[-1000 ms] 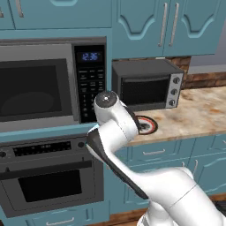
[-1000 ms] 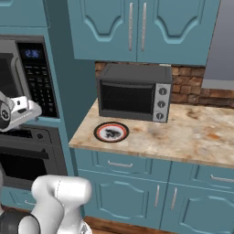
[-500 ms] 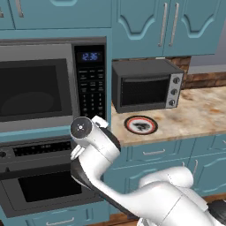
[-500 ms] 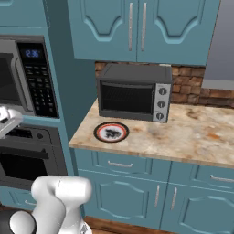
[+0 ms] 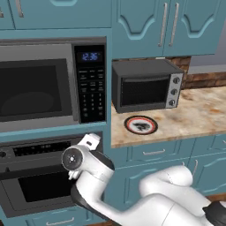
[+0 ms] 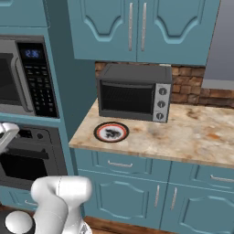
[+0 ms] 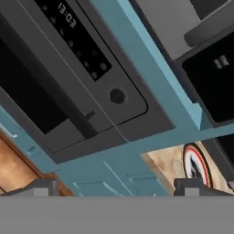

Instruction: Take the fish from the oven and place it on the plate on the counter.

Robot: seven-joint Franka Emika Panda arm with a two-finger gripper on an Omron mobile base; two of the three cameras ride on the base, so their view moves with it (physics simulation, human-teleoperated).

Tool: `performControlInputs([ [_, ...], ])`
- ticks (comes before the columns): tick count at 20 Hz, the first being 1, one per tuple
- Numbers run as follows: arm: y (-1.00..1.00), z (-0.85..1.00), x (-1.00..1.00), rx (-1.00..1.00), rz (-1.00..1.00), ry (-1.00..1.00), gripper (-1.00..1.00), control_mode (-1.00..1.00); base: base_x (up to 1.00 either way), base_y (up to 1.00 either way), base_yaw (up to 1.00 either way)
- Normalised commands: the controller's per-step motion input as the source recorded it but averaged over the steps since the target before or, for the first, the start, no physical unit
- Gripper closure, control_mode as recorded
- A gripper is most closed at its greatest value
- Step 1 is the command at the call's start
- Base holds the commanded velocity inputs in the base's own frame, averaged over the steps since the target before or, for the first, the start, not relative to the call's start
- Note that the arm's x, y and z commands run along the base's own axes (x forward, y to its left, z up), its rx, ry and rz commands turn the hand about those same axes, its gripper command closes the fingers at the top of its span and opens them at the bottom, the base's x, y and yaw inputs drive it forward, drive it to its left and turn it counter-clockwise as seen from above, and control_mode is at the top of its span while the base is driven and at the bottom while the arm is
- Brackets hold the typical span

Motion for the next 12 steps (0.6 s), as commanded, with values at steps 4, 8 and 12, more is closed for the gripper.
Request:
performControlInputs([
  [4,0.54,-0.15,-0.26,-0.11,0.08,0.0,-1.0,-1.0,0.0,0.0,0.0],
  [8,0.78,-0.05,-0.05,-0.21,0.03,0.01,-1.0,-1.0,0.0,0.0,0.0],
  [12,0.05,-0.24,-0.01,0.0,0.06,0.0,-1.0,-1.0,0.0,0.0,0.0],
])
